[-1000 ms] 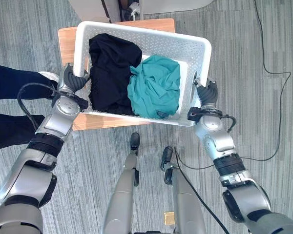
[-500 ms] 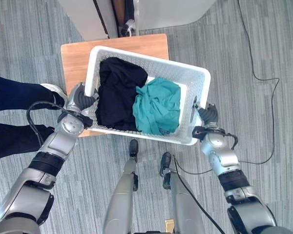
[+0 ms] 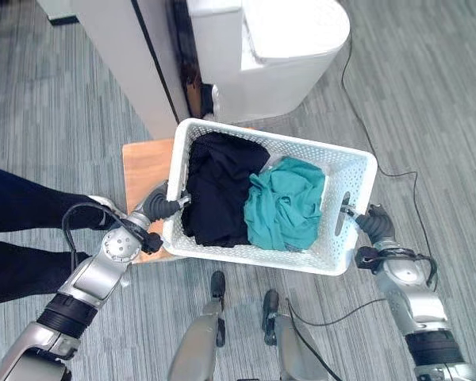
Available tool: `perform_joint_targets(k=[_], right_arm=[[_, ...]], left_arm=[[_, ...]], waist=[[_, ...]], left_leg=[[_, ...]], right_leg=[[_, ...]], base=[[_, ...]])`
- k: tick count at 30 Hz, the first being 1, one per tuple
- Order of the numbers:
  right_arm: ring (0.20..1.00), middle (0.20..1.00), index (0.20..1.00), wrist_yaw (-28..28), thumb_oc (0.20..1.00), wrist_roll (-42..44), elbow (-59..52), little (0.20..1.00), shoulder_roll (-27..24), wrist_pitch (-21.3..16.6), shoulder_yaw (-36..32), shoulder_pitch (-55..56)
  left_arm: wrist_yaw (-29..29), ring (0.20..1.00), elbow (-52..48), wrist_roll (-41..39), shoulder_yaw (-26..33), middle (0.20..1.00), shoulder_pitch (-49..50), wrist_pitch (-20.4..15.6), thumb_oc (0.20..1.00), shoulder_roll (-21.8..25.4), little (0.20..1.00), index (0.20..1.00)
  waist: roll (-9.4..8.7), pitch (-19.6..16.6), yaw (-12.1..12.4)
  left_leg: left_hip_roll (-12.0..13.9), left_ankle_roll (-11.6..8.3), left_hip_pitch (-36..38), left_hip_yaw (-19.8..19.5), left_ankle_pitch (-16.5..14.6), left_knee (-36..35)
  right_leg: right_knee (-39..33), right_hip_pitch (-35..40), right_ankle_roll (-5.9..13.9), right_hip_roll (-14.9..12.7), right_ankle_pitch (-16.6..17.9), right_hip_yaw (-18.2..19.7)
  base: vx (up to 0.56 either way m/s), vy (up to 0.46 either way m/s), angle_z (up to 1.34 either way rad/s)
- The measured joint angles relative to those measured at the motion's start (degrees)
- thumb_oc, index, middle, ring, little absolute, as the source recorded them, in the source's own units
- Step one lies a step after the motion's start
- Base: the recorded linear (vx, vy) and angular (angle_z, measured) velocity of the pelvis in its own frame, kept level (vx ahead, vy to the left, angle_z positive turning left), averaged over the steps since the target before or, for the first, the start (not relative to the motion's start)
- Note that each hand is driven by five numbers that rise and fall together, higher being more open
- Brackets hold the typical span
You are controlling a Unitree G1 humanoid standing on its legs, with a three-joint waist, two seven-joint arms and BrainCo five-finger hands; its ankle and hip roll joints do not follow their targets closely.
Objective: Grab the laundry basket,head to the washer,open it,put in the laundry and shut it.
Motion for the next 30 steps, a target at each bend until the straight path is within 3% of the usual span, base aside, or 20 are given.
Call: perform_joint_targets(k=[2,4,10,15,17,19,20,22,24,25,26,27,28,30], right_arm=[[0.200,0.200,0.200,0.4,0.200,0.1,-0.2,0.200,-0.8,0.3,-0.1,1.4],[0.200,0.200,0.200,3.5,0.200,1.3,-5.3,0.200,-1.7,1.0,-4.6,7.9],[0.200,0.200,0.200,4.0,0.200,3.5,-7.2,0.200,-3.0,1.0,-7.2,13.1],[0.200,0.200,0.200,5.1,0.200,3.6,-7.9,0.200,-3.3,1.0,-8.4,16.6],[0.200,0.200,0.200,5.1,0.200,3.6,-7.8,0.200,-3.1,1.1,-8.4,16.6],[0.200,0.200,0.200,5.1,0.200,3.7,-7.6,0.200,-3.0,1.5,-8.3,15.4],[0.200,0.200,0.200,4.8,0.200,3.6,-6.8,0.200,-2.9,1.6,-8.3,14.4],[0.200,0.200,0.200,3.5,0.200,3.6,-4.4,0.200,-3.0,1.8,-8.4,13.7],[0.200,0.200,0.200,2.5,0.200,3.6,-3.0,0.200,-3.0,1.8,-8.4,14.0],[0.200,0.200,0.200,2.3,0.200,3.6,-2.4,0.200,-3.1,1.9,-8.3,14.2],[0.200,0.200,0.200,2.2,0.200,3.5,-1.5,0.200,-2.8,1.9,-8.1,14.1],[0.200,0.200,0.200,2.2,0.200,3.5,0.0,0.200,-2.8,2.1,-7.9,13.6],[0.200,0.200,0.200,2.5,0.200,3.5,-0.1,0.200,-2.9,2.2,-7.8,14.1],[0.200,0.200,0.200,2.7,0.200,3.5,-0.7,0.200,-2.9,2.2,-7.6,14.3]], left_arm=[[-1.1,0.200,-0.4,-0.1,-0.1,0.200,0.8,0.0,0.200,0.0,0.200,0.200],[-4.2,0.200,-2.7,-1.8,-0.5,0.200,2.3,0.1,0.200,0.0,0.200,0.200],[-6.3,0.200,-4.8,-2.2,-2.2,0.200,3.2,-0.1,0.200,-0.2,0.200,0.200],[-7.7,0.200,-5.0,-2.2,-3.0,0.200,3.1,0.0,0.200,-0.5,0.200,0.200],[-8.0,0.200,-4.6,-2.1,-3.3,0.200,2.6,0.0,0.200,-0.6,0.200,0.200],[-7.9,0.200,-2.9,-2.1,-3.9,0.200,1.1,0.1,0.200,-0.7,0.200,0.200],[-7.8,0.200,-0.1,-2.1,-6.2,0.200,-2.2,0.2,0.200,-0.7,0.200,0.200],[-7.4,0.200,4.0,-2.1,-11.2,0.200,-9.1,0.8,0.200,-1.5,0.200,0.200],[-7.2,0.200,4.9,-2.1,-12.6,0.200,-12.2,0.9,0.200,-2.8,0.200,0.200],[-7.2,0.200,5.2,-2.1,-13.3,0.200,-13.8,1.1,0.200,-3.2,0.200,0.200],[-6.9,0.200,6.1,-2.1,-14.8,0.200,-16.1,1.4,0.200,-3.6,0.200,0.200],[-6.5,0.200,8.3,-2.1,-16.4,0.200,-19.0,1.6,0.200,-4.1,0.200,0.200],[-6.3,0.200,9.6,-2.1,-16.5,0.200,-20.1,1.8,0.200,-4.9,0.200,0.200],[-6.2,0.200,10.3,-2.1,-16.7,0.200,-20.2,1.8,0.200,-4.4,0.200,0.200]], waist=[[0.13,-1.9,-0.5],[1.04,-3.0,-1.1],[1.59,-8.9,-3.4],[1.76,-10.1,-5.1],[1.75,-10.1,-5.6],[1.65,-10.2,-4.9],[1.50,-10.3,-4.4],[1.36,-10.5,-6.0],[1.39,-10.5,-7.3],[1.46,-10.5,-7.7],[2.22,-10.5,-7.0],[3.39,-10.4,-5.5],[3.63,-10.6,-5.4],[2.26,-11.5,-3.9]], left_leg=[[-0.1,-0.07,0.4,0.0,-0.5,-0.1],[-0.4,0.22,4.9,0.2,-1.5,-0.8],[-0.6,0.42,6.8,1.5,-1.9,-1.6],[-0.2,0.47,7.4,4.2,-2.0,-1.7],[0.2,0.47,7.4,6.2,-2.0,-1.7],[1.1,0.33,7.4,10.6,-2.3,-1.7],[1.5,0.53,7.3,13.6,-2.9,-1.0],[1.6,0.99,7.4,17.1,-4.4,0.7],[2.0,1.43,7.1,18.3,-5.1,1.9],[2.7,1.66,7.0,20.4,-5.4,2.4],[4.9,2.20,6.1,21.6,-6.0,3.7],[7.1,2.15,5.5,24.0,-5.9,3.5],[8.4,1.90,5.4,24.8,-5.6,3.4],[9.3,0.60,6.7,28.4,-4.6,2.3]], right_leg=[[-1.1,0.6,0.01,0.0,0.0,-0.1],[-2.4,5.5,0.42,-0.2,0.1,0.0],[-3.5,7.0,1.00,-0.4,0.5,0.4],[-4.8,6.4,1.66,-0.3,1.4,1.9],[-5.7,5.7,2.26,-0.2,2.0,3.0],[-7.0,4.3,2.28,-2.2,3.3,-0.1],[-8.0,3.7,2.81,-3.7,5.4,-2.8],[-9.2,3.4,2.69,-4.7,10.2,-3.4],[-10.5,3.6,2.60,-4.6,10.8,-3.4],[-11.3,3.5,2.83,-4.4,10.7,-4.9],[-11.0,3.8,2.84,-4.3,9.2,-7.6],[2.6,-0.4,1.59,-5.6,6.0,-10.8],[11.8,-1.6,2.12,-7.0,3.4,-11.1],[17.1,0.7,4.99,-10.4,-0.7,-12.6]], base=[[0.08,0.069,-0.02],[0.06,0.071,-0.03],[0.00,0.035,-0.11],[-0.08,0.023,-0.28],[-0.11,0.003,-0.57],[-0.18,0.008,-1.14],[-0.17,0.030,-1.33],[-0.18,0.044,-1.00],[-0.13,0.015,-0.45],[-0.15,-0.042,-0.57],[-0.16,-0.086,-0.91],[-0.16,-0.104,-0.89],[-0.14,-0.105,-0.82],[-0.12,-0.123,-0.89]])
